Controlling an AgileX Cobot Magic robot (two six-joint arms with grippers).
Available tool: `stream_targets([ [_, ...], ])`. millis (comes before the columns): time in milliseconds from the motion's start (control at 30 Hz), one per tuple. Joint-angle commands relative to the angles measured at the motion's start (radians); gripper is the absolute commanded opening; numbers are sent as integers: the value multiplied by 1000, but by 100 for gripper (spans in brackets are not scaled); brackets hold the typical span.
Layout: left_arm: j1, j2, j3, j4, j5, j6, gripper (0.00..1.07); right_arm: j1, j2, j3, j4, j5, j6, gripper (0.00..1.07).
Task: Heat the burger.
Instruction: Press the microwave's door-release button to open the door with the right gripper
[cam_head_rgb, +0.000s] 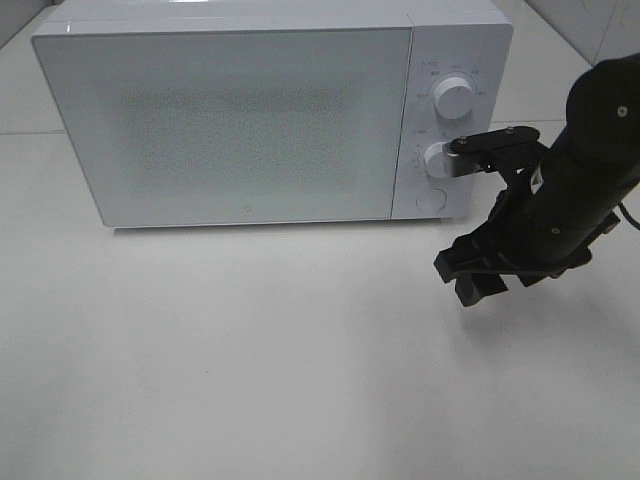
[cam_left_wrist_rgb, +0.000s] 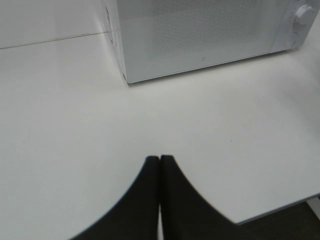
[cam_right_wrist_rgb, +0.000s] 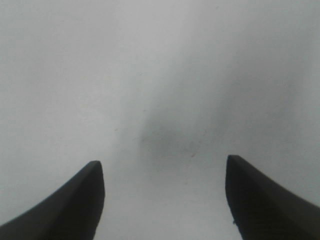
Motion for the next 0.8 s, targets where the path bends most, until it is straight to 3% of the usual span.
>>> stream_targets([
  [33,3,-20,3,-2,-9,-2,0,1,-11,-52,122,132,-78,67],
  [367,3,-20,3,-2,-9,-2,0,-32,-11,-123,119,274,-61,67],
  [567,3,-20,3,-2,-9,-2,0,-206,-22,-153,119,393,-3,67],
  [800,3,-20,3,-2,-9,-2,0,-350,-91,-153,110,463,27,67],
])
